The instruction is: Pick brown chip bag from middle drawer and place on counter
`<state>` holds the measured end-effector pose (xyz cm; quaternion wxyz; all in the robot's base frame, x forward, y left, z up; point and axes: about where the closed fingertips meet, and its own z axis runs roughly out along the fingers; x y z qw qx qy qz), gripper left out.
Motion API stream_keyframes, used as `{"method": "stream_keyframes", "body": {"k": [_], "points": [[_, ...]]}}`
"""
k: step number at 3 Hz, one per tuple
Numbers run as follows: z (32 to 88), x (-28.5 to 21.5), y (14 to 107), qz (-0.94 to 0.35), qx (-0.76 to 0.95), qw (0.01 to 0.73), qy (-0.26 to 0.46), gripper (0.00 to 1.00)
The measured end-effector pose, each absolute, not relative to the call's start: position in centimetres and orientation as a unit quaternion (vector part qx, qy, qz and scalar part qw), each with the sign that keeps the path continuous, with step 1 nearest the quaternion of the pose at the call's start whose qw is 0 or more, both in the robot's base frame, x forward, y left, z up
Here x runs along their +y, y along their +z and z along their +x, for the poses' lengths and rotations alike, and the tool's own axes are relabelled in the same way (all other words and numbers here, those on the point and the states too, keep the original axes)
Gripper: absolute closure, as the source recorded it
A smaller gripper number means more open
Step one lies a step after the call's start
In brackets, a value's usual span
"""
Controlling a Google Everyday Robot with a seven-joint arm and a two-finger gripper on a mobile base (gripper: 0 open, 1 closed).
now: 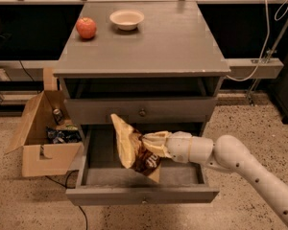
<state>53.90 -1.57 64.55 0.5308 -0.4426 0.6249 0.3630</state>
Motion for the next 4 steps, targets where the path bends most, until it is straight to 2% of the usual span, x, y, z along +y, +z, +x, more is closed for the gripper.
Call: {"method": "stream_keyframes", "body": {"k": [1, 3, 4], "points": [[54.5, -2.2, 68.1, -0.452, 0.616, 0.549, 0.338, 1.00], [56.7, -4.4, 85.7, -0.474, 0.604, 0.609, 0.197, 1.00], [58.5, -4.8, 91.6, -0.496, 0.610, 0.602, 0.137, 1.00]]}}
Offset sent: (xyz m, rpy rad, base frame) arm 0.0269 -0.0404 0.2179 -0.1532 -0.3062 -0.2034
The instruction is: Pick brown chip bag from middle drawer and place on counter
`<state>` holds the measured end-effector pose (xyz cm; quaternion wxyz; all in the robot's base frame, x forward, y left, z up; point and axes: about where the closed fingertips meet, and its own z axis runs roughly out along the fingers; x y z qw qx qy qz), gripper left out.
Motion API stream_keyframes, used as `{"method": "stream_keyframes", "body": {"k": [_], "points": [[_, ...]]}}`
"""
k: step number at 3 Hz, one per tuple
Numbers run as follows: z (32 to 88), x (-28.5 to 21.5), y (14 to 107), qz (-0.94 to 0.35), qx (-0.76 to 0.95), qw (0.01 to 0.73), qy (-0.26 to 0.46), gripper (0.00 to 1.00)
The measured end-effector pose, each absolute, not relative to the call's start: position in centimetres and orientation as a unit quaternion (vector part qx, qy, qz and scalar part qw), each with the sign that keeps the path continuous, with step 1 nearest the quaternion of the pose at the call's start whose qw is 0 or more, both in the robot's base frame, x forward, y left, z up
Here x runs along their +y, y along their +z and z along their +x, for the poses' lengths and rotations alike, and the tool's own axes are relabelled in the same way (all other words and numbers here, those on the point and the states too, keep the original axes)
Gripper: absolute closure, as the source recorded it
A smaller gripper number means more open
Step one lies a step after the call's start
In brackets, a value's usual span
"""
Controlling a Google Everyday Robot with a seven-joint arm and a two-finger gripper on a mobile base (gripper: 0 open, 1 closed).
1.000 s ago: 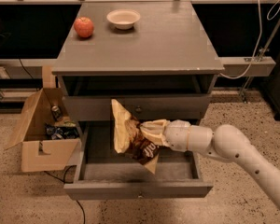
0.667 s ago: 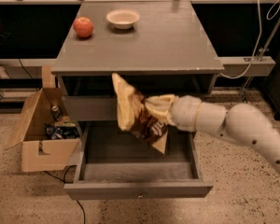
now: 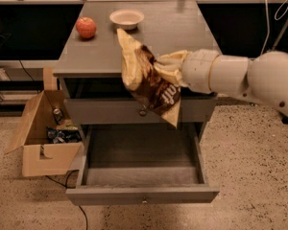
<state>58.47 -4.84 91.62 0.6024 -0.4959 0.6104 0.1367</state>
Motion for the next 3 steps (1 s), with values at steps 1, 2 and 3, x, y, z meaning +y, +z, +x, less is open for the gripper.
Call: {"method": "stream_keyframes", "body": {"k": [1, 2, 3], "points": [[58.5, -4.7, 92.7, -0.499, 0.608, 0.604, 0.128, 1.00], [58.4, -4.6, 92.6, -0.499, 0.608, 0.604, 0.129, 1.00], [59.8, -5.4, 95.1, -0.500, 0.600, 0.614, 0.115, 1.00]]}}
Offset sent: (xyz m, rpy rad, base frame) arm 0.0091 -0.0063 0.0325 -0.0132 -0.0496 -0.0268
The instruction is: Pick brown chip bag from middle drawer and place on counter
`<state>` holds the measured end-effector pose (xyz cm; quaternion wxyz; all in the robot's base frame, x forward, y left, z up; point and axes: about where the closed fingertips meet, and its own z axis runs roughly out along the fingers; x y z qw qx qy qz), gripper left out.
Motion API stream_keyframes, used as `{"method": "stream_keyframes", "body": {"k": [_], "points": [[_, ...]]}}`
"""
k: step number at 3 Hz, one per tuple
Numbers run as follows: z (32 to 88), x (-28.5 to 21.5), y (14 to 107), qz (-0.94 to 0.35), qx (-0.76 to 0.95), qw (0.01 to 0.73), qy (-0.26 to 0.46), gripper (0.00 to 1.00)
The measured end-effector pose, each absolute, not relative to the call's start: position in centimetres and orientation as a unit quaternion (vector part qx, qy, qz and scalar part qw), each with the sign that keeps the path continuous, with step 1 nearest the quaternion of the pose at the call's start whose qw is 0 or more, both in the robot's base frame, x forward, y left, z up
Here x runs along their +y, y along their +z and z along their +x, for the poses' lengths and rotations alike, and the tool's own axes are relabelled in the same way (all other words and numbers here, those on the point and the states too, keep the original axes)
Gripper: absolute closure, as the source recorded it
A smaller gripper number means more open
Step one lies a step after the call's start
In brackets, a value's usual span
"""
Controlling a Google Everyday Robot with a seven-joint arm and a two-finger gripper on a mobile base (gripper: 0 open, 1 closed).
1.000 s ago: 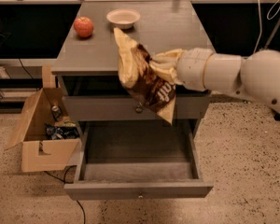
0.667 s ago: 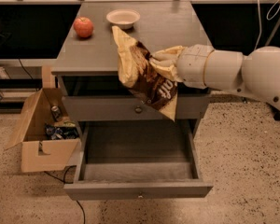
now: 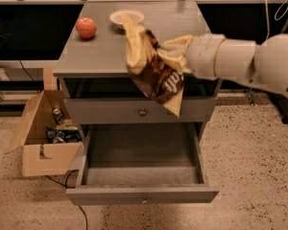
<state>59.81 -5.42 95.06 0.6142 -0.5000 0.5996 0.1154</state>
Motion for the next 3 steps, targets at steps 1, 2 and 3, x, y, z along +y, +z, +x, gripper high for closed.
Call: {"method": "stream_keyframes", "body": {"k": [1, 2, 3], "points": [[63.5, -7.4, 100.1, -0.488, 0.594, 0.635, 0.076, 1.00], [67.6, -8.9, 103.9, -0.470, 0.607, 0.640, 0.030, 1.00], [72.0, -9.4, 104.1, -0.447, 0.638, 0.627, -0.011, 1.00]]}}
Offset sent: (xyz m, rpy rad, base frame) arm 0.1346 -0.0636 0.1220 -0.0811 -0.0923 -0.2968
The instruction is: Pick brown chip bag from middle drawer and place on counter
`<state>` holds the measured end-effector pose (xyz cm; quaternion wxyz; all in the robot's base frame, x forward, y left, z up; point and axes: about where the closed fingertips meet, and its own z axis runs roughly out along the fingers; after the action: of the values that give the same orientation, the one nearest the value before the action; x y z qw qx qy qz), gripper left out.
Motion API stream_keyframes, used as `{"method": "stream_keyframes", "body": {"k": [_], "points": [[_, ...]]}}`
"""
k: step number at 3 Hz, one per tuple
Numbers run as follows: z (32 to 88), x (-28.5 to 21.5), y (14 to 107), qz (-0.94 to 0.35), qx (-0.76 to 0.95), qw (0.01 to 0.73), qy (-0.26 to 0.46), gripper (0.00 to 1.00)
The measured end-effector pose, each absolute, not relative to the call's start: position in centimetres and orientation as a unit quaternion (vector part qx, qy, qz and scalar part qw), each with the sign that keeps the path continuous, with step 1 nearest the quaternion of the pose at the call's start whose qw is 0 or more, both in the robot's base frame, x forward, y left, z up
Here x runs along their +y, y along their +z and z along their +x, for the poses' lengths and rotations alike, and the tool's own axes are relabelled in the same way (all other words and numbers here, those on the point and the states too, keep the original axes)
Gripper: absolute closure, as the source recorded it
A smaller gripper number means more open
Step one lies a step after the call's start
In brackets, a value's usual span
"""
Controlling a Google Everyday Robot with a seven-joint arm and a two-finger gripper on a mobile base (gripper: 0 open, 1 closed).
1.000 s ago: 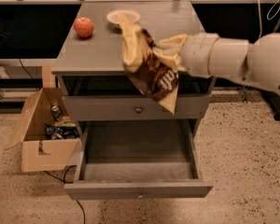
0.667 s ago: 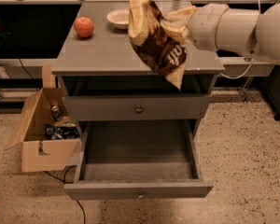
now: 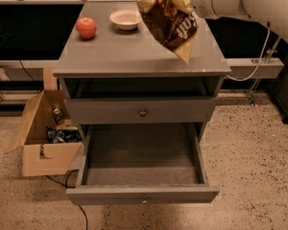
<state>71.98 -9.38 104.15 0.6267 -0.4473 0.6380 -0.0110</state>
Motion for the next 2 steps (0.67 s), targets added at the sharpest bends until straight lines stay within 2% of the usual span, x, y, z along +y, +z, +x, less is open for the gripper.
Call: {"method": "stream_keyframes", "body": {"k": [1, 2], "points": [[77.4, -9.3, 102.5, -0.423, 0.677, 0.600, -0.058, 1.00], [80.3, -9.2, 101.0, -0.389, 0.714, 0.580, -0.047, 1.00]]}}
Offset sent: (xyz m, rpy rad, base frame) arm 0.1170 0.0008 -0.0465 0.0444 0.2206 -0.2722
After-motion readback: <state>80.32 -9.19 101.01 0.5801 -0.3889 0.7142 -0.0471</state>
